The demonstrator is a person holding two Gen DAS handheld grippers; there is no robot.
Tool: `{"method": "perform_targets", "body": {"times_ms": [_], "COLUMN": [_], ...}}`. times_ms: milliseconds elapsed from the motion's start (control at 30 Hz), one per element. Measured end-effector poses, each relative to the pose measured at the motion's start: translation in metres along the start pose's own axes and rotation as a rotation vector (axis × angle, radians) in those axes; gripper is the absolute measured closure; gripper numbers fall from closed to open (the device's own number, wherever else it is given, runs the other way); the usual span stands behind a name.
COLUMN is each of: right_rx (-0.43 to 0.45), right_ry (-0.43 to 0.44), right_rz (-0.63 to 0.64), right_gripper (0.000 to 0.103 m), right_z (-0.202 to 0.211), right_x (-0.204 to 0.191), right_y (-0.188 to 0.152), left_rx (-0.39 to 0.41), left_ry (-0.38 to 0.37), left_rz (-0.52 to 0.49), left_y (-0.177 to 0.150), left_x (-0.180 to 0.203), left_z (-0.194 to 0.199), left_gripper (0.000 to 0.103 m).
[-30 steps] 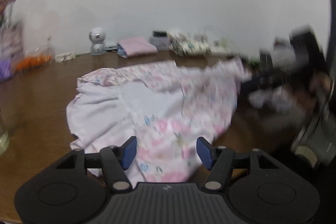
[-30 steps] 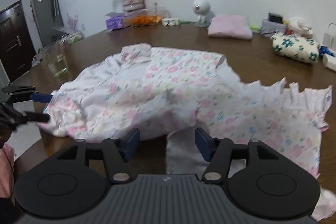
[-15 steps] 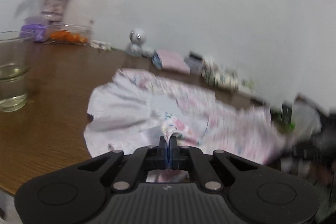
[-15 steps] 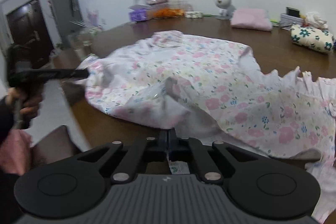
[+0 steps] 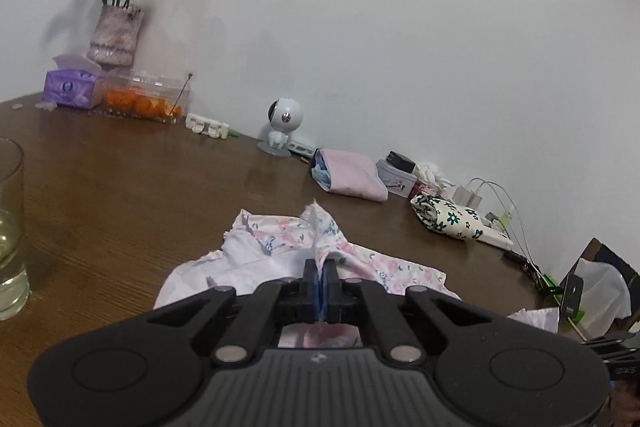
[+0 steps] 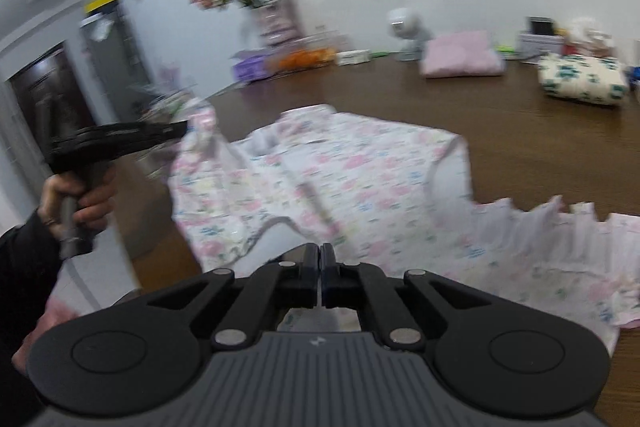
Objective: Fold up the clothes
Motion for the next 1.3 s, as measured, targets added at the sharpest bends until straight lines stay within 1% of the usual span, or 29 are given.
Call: {"method": "perform_targets", "body": {"times_ms": [33, 67, 100, 133, 167, 200, 267, 300, 367, 433, 500, 533, 567, 600, 633, 667, 700, 733, 767, 800, 833, 900, 1000, 1067, 1133, 1167, 1233, 1267, 1300], "right_rx": [0.013, 0.026, 0.039, 0.059, 0.09, 0.114, 0.111, 0.095, 0.046, 0.004, -0.027, -0.048, -0.076, -0.094, -0.108, -0.103, -0.104, -0.105, -0.106, -0.108, -0.114, -0.113, -0.067, -0.032, -0.011, -0.013, -0.027, -0.04, -0.064], "right_ry": [-0.012, -0.024, -0.03, -0.009, 0.007, 0.019, 0.052, 0.063, 0.097, 0.13, 0.137, 0.138, 0.139, 0.151, 0.161, 0.163, 0.156, 0.149, 0.142, 0.141, 0.167, 0.23, 0.351, 0.381, 0.387, 0.373, 0.332, 0.304, 0.245], "right_rz": [0.022, 0.045, 0.073, 0.132, 0.203, 0.274, 0.429, 0.47, 0.505, 0.53, 0.565, 0.575, 0.567, 0.532, 0.492, 0.439, 0.397, 0.356, 0.314, 0.274, 0.251, 0.244, 0.18, 0.096, -0.018, -0.07, -0.165, -0.214, -0.261], "right_gripper": [0.092, 0.079, 0.062, 0.022, 0.004, 0.004, 0.004, 0.005, 0.011, 0.012, 0.013, 0.021, 0.036, 0.037, 0.042, 0.06, 0.07, 0.087, 0.1, 0.1, 0.101, 0.101, 0.101, 0.101, 0.101, 0.101, 0.101, 0.1, 0.099], "right_z": [0.003, 0.007, 0.01, 0.013, 0.014, 0.013, 0.004, -0.002, -0.015, -0.023, -0.029, -0.032, -0.036, -0.038, -0.04, -0.037, -0.035, -0.033, -0.031, -0.029, -0.027, -0.016, 0.002, 0.007, 0.004, -0.003, -0.014, -0.02, -0.026], "right_x": [-0.002, -0.004, -0.008, -0.019, -0.033, -0.046, -0.075, -0.085, -0.096, -0.104, -0.111, -0.114, -0.114, -0.111, -0.107, -0.103, -0.097, -0.091, -0.085, -0.08, -0.077, -0.08, -0.073, -0.06, -0.038, -0.027, -0.007, 0.002, 0.01], "right_y": [-0.002, -0.004, -0.006, -0.009, -0.014, -0.018, -0.026, -0.029, -0.034, -0.043, -0.051, -0.055, -0.057, -0.059, -0.059, -0.057, -0.056, -0.055, -0.054, -0.053, -0.053, -0.054, -0.046, -0.036, -0.025, -0.02, -0.014, -0.013, -0.013], "left_rx": [0.002, -0.001, -0.005, -0.006, -0.006, -0.006, -0.006, 0.002, 0.006, 0.008, 0.014, 0.019, 0.022, 0.024, 0.029, 0.03, 0.029, 0.028, 0.027, 0.026, 0.027, 0.035, 0.058, 0.074, 0.09, 0.098, 0.096, 0.081, 0.053], "left_ry": [-0.016, -0.015, -0.01, 0.0, 0.011, 0.022, 0.044, 0.057, 0.079, 0.103, 0.124, 0.132, 0.137, 0.139, 0.142, 0.148, 0.155, 0.157, 0.158, 0.156, 0.155, 0.145, 0.131, 0.122, 0.116, 0.113, 0.127, 0.147, 0.173], "left_rz": [-0.018, -0.027, -0.033, -0.024, -0.012, 0.001, 0.026, 0.039, 0.082, 0.116, 0.125, 0.123, 0.125, 0.127, 0.129, 0.128, 0.128, 0.128, 0.127, 0.125, 0.122, 0.113, 0.099, 0.075, 0.038, 0.01, -0.037, -0.056, -0.073], "left_y": [-0.002, -0.006, -0.01, -0.015, -0.02, -0.025, -0.035, -0.04, -0.05, -0.06, -0.069, -0.072, -0.073, -0.074, -0.075, -0.076, -0.077, -0.077, -0.078, -0.078, -0.079, -0.077, -0.067, -0.056, -0.045, -0.039, -0.031, -0.029, -0.027], "left_x": [0.003, 0.005, 0.006, 0.005, 0.004, 0.002, -0.001, -0.004, -0.013, -0.021, -0.027, -0.029, -0.031, -0.033, -0.035, -0.036, -0.037, -0.037, -0.037, -0.036, -0.034, -0.029, -0.021, -0.017, -0.01, -0.005, 0.007, 0.012, 0.019], "left_z": [0.004, 0.009, 0.014, 0.02, 0.026, 0.032, 0.044, 0.051, 0.062, 0.071, 0.076, 0.078, 0.079, 0.08, 0.081, 0.081, 0.08, 0.08, 0.08, 0.08, 0.082, 0.087, 0.089, 0.082, 0.071, 0.063, 0.042, 0.027, 0.012], "left_gripper": [0.102, 0.102, 0.102, 0.102, 0.102, 0.102, 0.102, 0.102, 0.102, 0.102, 0.102, 0.103, 0.102, 0.102, 0.102, 0.102, 0.102, 0.102, 0.102, 0.102, 0.102, 0.102, 0.102, 0.102, 0.102, 0.103, 0.102, 0.102, 0.101]}}
Point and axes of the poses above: each gripper's, at about its wrist camera, not at the fingertips, and z roughly against the way its jaws point, x to its right, y to its top, the point moved 1 cm from there along -z, roughly the way its jaws point, and after that the axes turned 8 degrees about z, right-handed, at the moved point
